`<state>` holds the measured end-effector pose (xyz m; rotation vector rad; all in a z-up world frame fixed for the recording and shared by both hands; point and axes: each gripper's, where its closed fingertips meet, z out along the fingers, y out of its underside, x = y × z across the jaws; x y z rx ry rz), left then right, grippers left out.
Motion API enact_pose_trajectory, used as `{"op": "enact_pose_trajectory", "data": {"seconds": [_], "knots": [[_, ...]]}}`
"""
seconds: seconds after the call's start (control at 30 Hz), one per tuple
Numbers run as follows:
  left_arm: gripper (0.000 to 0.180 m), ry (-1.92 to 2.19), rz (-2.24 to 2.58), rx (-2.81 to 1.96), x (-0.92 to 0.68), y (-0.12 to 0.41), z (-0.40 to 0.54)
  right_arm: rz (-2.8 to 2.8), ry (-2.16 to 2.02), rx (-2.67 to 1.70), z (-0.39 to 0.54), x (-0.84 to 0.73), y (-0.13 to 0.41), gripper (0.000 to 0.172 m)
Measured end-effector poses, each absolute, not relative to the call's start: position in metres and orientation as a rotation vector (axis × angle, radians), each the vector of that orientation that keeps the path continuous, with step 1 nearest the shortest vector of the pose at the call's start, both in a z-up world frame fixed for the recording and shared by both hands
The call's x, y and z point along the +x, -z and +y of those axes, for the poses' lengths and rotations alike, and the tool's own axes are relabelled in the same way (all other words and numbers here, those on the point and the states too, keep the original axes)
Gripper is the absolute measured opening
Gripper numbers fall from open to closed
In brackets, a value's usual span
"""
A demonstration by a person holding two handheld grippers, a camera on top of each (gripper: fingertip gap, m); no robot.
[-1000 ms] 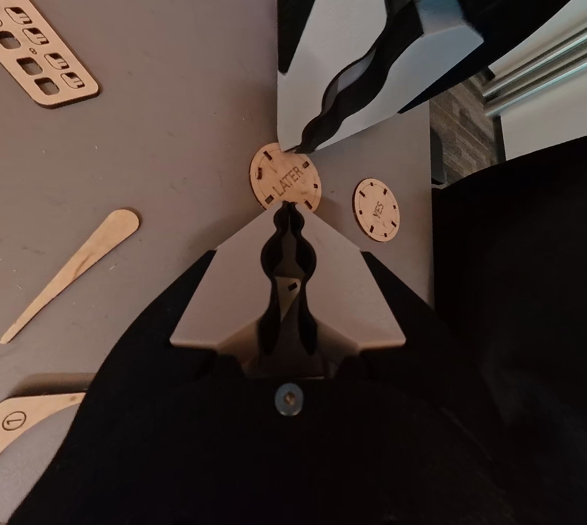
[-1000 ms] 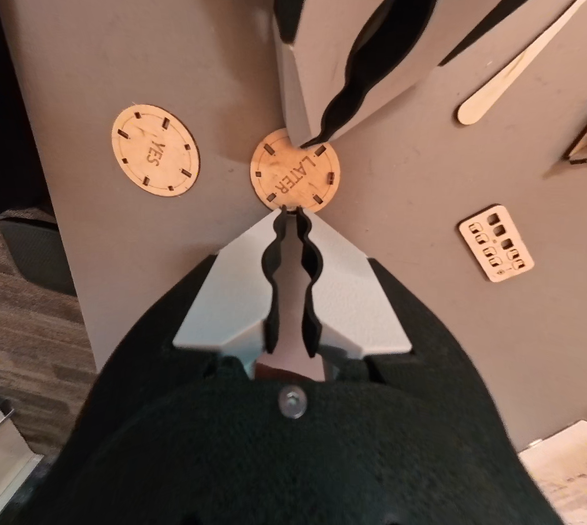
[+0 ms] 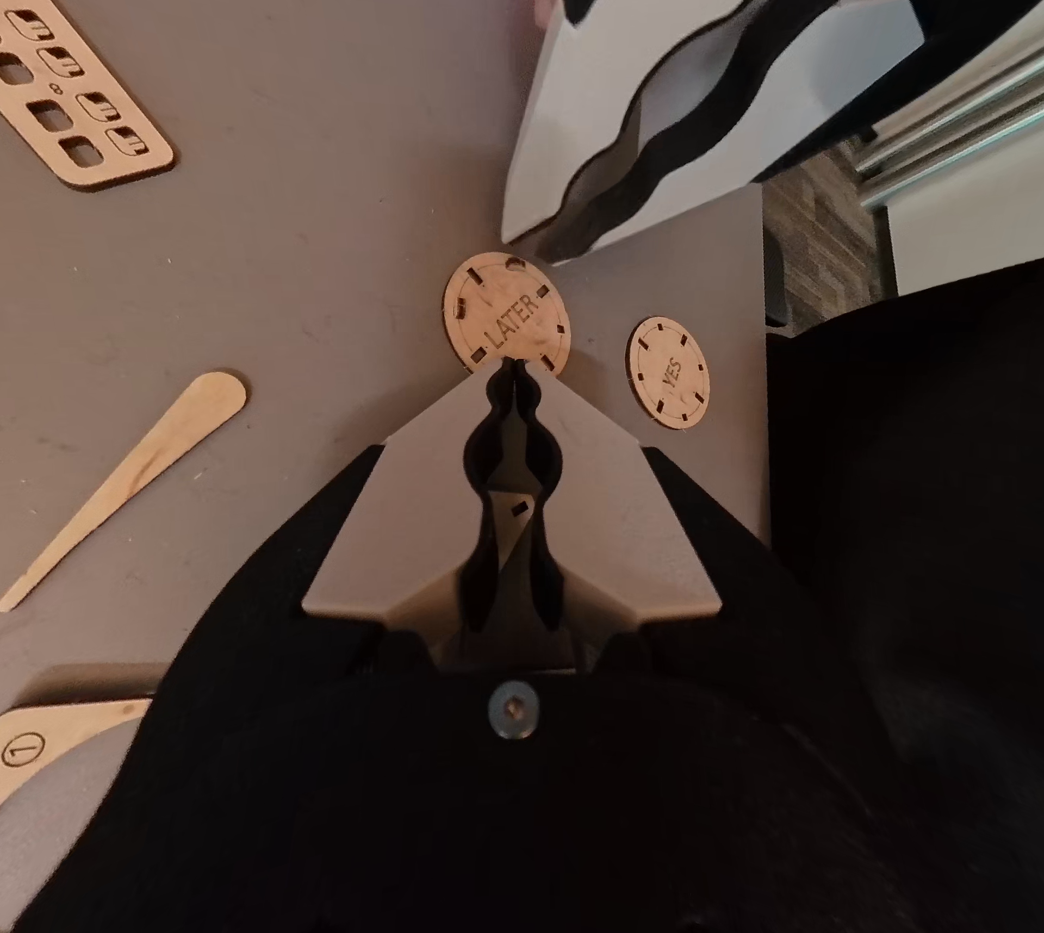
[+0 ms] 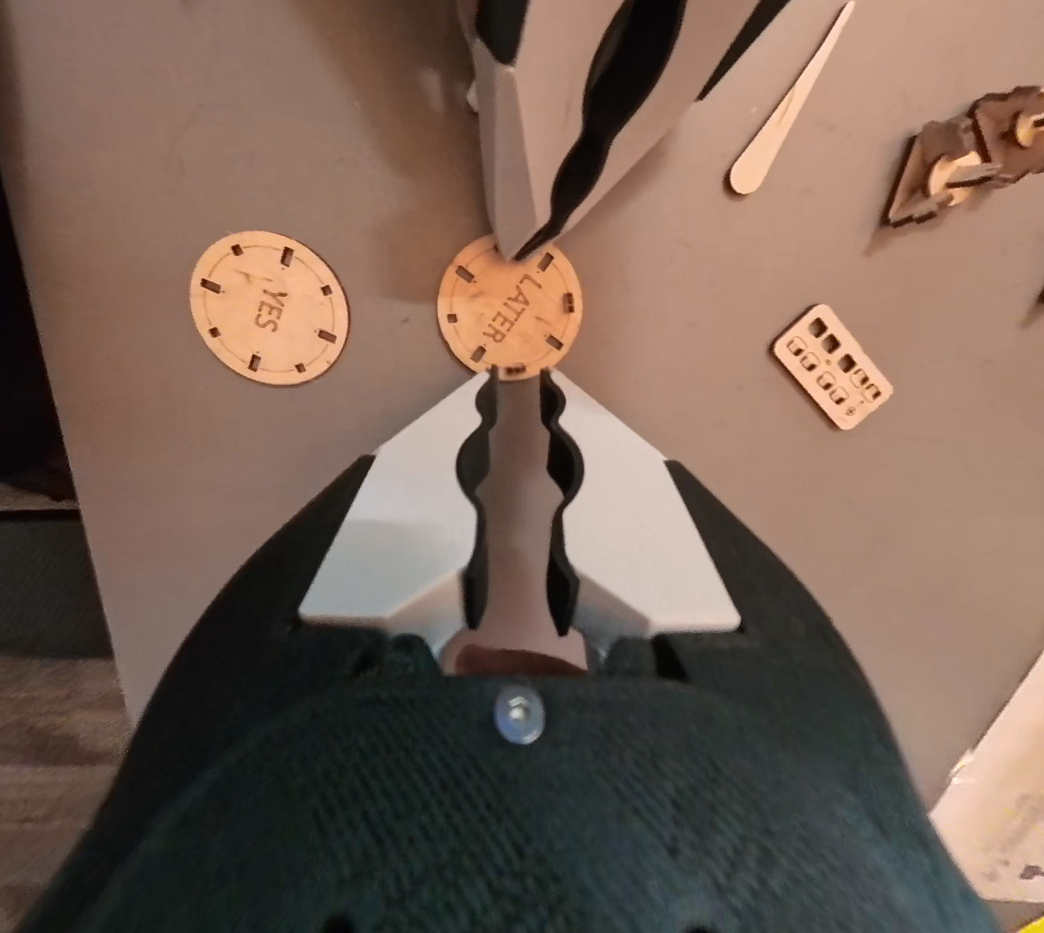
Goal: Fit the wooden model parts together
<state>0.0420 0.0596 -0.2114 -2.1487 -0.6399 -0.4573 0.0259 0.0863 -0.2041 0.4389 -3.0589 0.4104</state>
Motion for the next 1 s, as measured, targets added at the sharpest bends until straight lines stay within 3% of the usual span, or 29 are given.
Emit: {"op": "enact_pose_trajectory", "data": {"seconds": [1.0], "knots": [[0.0, 0.477, -0.65, -2.145, 0.0425, 0.2115, 0.0593, -3.169, -0.272, 0.671, 0.0858, 0.028, 0.2144, 0.002]]}}
